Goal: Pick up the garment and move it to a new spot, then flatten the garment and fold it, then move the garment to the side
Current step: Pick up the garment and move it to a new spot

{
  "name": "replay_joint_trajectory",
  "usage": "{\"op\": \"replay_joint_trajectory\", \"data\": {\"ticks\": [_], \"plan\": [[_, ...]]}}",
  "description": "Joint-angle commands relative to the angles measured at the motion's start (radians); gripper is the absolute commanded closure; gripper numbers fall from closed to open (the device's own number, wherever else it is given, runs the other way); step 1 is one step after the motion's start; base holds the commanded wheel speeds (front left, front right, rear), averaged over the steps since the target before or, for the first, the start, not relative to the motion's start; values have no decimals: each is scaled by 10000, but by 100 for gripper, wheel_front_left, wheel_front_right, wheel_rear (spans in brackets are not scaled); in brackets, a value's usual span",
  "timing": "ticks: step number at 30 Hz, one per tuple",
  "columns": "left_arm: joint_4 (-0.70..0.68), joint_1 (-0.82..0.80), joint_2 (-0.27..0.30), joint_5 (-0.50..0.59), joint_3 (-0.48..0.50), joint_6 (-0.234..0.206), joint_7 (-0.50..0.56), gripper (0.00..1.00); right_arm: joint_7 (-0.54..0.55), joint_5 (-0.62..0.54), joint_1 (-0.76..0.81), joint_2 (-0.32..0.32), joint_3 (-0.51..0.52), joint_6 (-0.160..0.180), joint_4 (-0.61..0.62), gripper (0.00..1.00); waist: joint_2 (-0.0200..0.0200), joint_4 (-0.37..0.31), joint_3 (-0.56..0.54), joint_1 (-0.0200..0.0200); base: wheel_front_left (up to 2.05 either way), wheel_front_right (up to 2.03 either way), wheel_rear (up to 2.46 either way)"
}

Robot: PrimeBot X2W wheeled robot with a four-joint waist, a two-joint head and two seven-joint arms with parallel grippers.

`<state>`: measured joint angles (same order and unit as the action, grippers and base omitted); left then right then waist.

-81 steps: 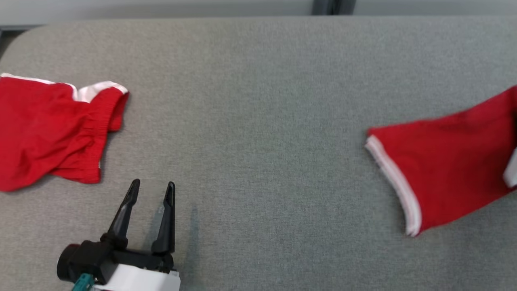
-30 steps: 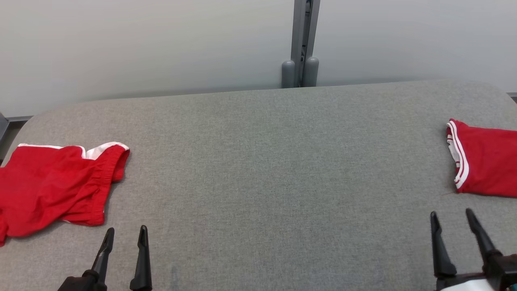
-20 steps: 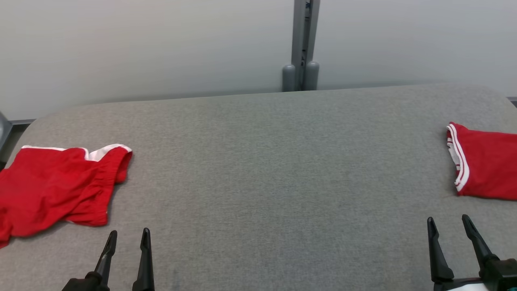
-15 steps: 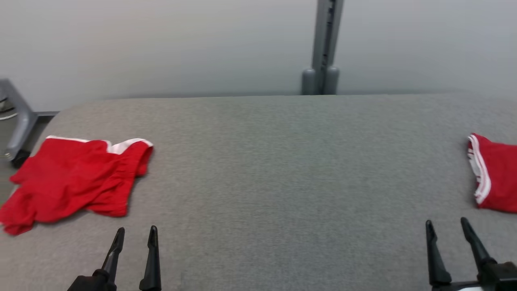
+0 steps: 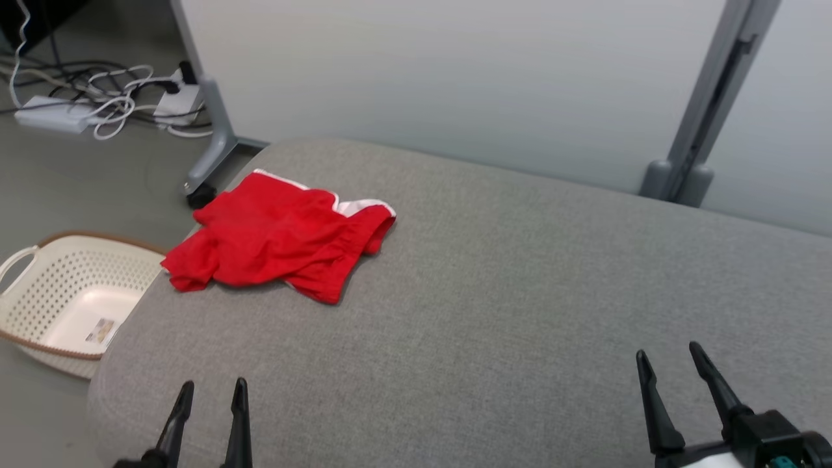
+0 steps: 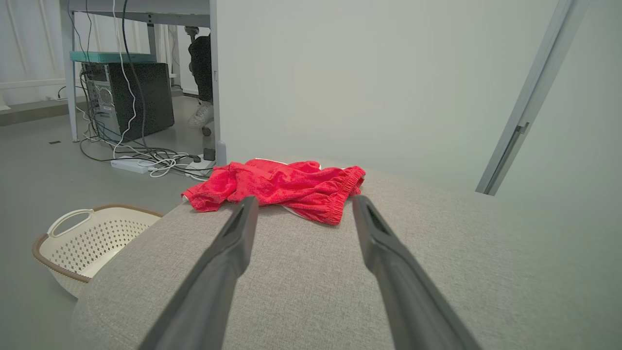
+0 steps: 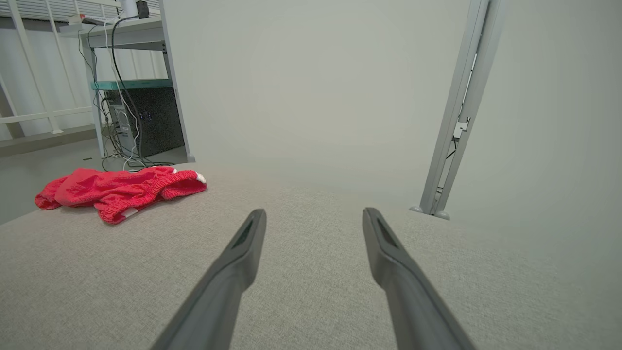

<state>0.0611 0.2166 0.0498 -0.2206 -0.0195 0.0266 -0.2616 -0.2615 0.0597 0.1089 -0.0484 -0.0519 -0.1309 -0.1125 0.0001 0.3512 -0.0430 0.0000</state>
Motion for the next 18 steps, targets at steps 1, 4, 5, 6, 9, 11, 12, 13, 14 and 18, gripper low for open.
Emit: {"op": "replay_joint_trajectory", "data": {"ticks": [1, 4, 5, 6, 9, 11, 12, 13, 14, 18], "plan": [[-41, -501, 20, -74, 39, 95, -45, 0, -50, -103, -229, -100, 66, 2, 34, 0, -1, 207, 550, 0, 0, 0, 0], [87, -1200, 20, -282, 19, 230, -46, 0, -52, -297, -618, -338, 201, 2, 208, 0, -1, 144, 1472, 0, 0, 0, 0], [170, -1515, 18, -450, 6, 256, -45, 0, -50, -347, -791, -441, 252, 2, 277, 0, -1, 114, 1855, 0, 0, 0, 0], [254, -1907, 18, -548, 12, 291, -45, 0, -52, -416, -991, -560, 294, 2, 372, 0, -1, 71, 2298, 0, 0, 0, 0], [950, -3181, 15, -997, -16, 433, -32, 0, -50, -584, -1532, -952, 457, 2, 672, 0, -1, -40, 3493, 0, 0, 0, 0], [1483, -4293, 18, -1214, 81, 546, -34, 0, -49, -682, -1844, -1171, 628, 2, 884, 0, -1, -116, 4233, 0, 0, 0, 0], [1923, -4785, 18, -1369, 133, 612, -32, 0, -50, -728, -2004, -1254, 714, 2, 958, 0, -1, -144, 4525, 0, 0, 0, 0], [2415, -5208, 86, -1378, 124, 657, -31, 0, -50, -777, -2113, -1301, 745, 2, 1030, 0, -1, -200, 4787, 0, 0, 0, 0], [2885, -5707, 181, -1428, 129, 717, -34, 0, -50, -805, -2162, -1335, 799, 2, 1085, 0, -1, -232, 4975, 0, 0, 0, 0], [5146, -7712, 518, -1473, 16, 810, 303, 0, -51, -906, -2359, -1416, 763, 2, 1296, 0, -1, -484, 5588, 0, 0, 0, 0]]}}
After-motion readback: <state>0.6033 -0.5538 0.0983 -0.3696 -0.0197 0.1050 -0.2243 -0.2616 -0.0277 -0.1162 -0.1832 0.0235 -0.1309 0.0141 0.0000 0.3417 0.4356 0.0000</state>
